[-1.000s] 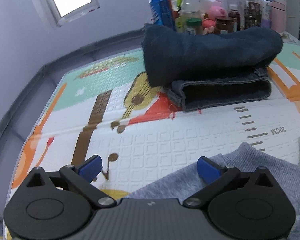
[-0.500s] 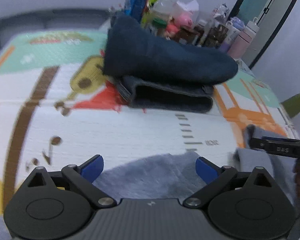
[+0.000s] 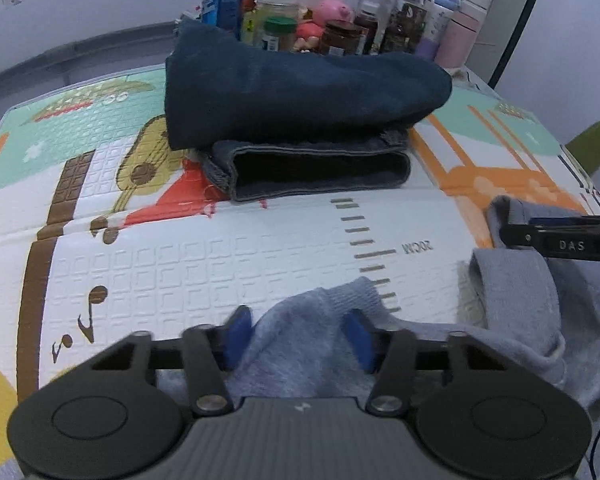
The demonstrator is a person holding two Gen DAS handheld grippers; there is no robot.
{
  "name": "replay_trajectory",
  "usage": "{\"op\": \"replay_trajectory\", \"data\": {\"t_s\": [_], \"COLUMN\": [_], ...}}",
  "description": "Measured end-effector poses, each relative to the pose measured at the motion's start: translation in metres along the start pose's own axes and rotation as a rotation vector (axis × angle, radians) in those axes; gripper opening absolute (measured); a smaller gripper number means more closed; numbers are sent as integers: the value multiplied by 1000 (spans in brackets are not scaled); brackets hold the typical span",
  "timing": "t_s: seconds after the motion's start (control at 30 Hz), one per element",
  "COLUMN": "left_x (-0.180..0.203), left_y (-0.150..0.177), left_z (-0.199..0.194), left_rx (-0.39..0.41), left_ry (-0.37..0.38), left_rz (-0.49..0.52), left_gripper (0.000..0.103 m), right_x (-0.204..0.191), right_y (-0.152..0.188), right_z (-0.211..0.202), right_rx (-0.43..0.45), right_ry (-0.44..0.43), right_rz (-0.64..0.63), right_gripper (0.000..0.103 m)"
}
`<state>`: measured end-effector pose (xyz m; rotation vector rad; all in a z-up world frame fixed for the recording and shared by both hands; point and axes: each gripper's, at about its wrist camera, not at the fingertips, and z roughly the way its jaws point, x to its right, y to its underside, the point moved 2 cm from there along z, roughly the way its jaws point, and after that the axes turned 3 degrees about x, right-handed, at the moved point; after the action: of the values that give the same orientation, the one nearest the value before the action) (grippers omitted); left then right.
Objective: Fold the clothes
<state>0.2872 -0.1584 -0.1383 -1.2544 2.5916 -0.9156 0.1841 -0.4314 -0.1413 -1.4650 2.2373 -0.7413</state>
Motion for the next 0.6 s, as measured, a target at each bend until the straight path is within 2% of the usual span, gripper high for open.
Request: {"op": "replay_trajectory", "data": {"t_s": [0.07, 0.1, 0.13, 0.3, 0.37, 0.6], "left_x": [2, 4, 6, 17, 22, 22], "left_y": [-1, -1, -1, -3, -5, -19], "left_z": [-1, -1, -1, -2, -4, -5], "left_rx": [-8, -12, -16, -14, -4, 30], "left_ry": [8, 13, 18, -35, -80, -193], "left_rz": [-10, -13, -11, 38, 71, 107], "left_gripper": [27, 21, 17, 15, 14, 13], "right_x": [0, -1, -1, 2, 7, 23], "right_y": [0, 0, 0, 0, -2, -11], "right_z": [-1, -2, -2, -5, -6, -10], "right_rx": [6, 9, 12, 18, 23, 67], "right_ry": [6, 7, 7, 22, 31, 73], "right_rz": [1, 0, -4, 18, 37, 87], "right_gripper": [41, 34, 31, 13, 8, 6]}}
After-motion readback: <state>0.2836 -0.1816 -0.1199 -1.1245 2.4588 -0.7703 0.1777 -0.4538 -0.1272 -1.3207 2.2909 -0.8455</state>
